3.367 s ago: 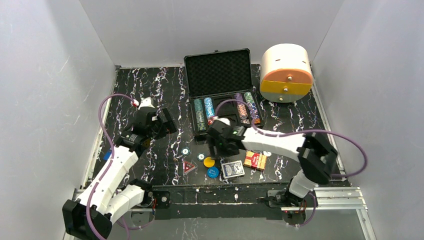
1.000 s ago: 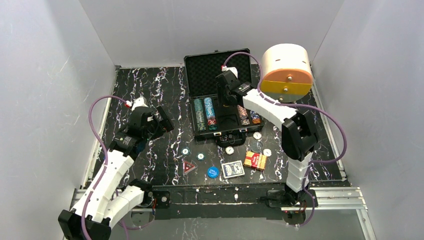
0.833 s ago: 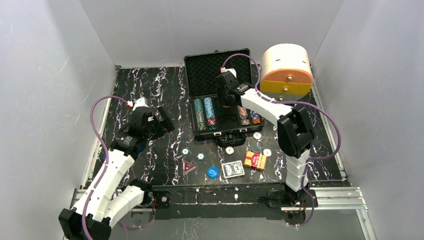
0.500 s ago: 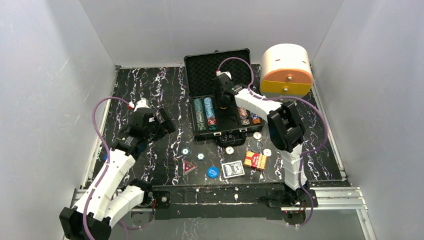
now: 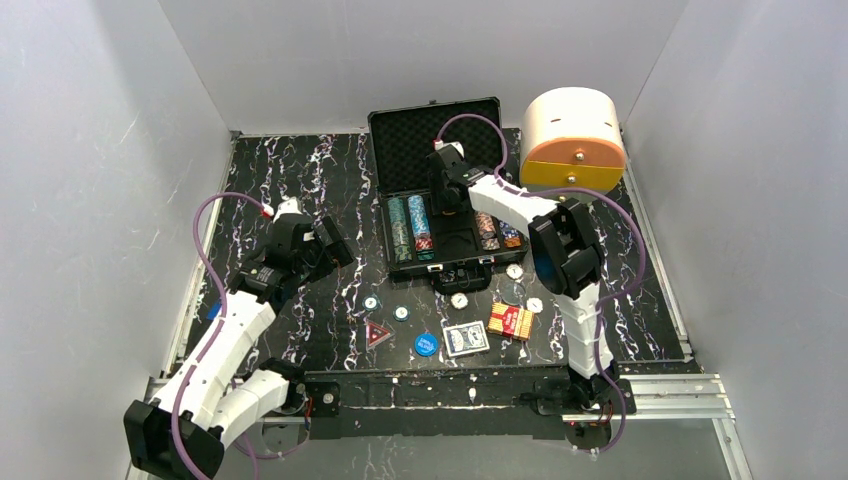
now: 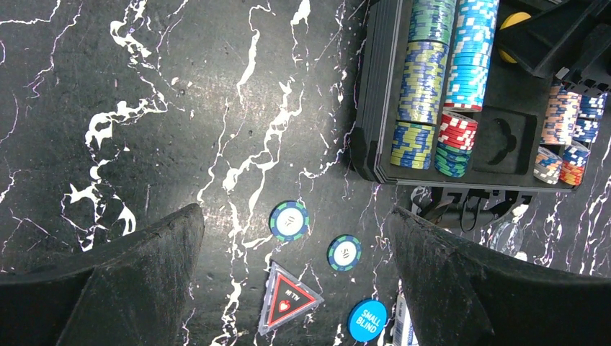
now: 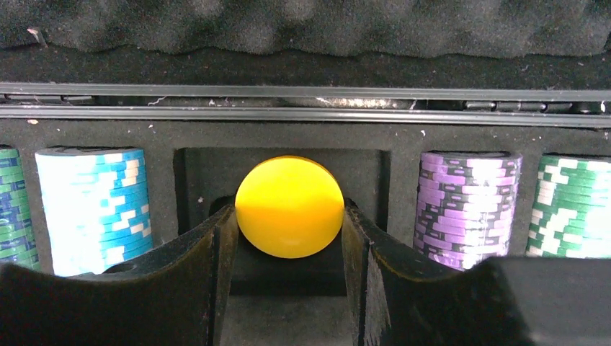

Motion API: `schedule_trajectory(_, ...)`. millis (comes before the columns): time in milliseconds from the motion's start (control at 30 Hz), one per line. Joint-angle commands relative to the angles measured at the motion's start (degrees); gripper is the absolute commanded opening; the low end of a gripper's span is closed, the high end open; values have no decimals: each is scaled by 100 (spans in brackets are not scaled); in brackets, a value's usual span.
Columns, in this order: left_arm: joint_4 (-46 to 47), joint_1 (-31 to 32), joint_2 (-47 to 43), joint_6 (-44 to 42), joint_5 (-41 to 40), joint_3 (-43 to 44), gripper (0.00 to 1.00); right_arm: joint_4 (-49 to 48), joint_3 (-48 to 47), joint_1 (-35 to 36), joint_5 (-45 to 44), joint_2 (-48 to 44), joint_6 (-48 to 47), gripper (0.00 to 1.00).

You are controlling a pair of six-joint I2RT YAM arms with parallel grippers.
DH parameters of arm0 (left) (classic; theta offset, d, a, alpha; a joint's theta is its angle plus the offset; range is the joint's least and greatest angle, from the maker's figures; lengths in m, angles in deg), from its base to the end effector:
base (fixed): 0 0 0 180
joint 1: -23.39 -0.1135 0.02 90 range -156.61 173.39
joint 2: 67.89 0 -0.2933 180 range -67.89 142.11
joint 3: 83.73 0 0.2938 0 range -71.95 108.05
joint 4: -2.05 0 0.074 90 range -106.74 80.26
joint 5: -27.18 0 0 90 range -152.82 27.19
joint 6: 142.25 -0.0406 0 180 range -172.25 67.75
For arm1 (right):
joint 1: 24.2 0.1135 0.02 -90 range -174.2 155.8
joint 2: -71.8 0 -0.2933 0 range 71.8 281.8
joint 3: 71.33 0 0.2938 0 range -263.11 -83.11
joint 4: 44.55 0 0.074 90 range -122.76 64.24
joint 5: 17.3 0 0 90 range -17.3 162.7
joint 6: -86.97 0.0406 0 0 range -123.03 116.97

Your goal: Pack up texas hold em set

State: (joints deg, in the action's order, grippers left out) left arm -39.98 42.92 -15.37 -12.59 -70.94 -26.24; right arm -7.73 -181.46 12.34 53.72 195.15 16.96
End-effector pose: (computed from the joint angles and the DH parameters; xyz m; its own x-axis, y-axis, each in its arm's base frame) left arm 0.2143 -0.0699 0.3029 -0.5807 -0.4644 -0.6687 -0.1895 0.8759 -0.4438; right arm 0.4413 0.3106 0.2052 -0.7138 -0.1266 -0.6888 -0.1609 0.9869 -0.0147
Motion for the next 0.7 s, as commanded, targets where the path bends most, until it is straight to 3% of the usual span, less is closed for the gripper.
schedule_trajectory(0,-17,8,0,-14,-30,8,98,-38,-285,-59,-7,233,-157,58)
schedule_trajectory(167,-17,18,3,-7,-40,-1,98,99,-319,-74,141,325,-158,68)
schedule_trajectory(367,-18,7,22,-11,-45,6,98,203,-479,-76,215,-1,-111,74)
schedule_trajectory(667,-11,15,4,4,-34,-10,98,86,-698,-78,-284,72,-440,72)
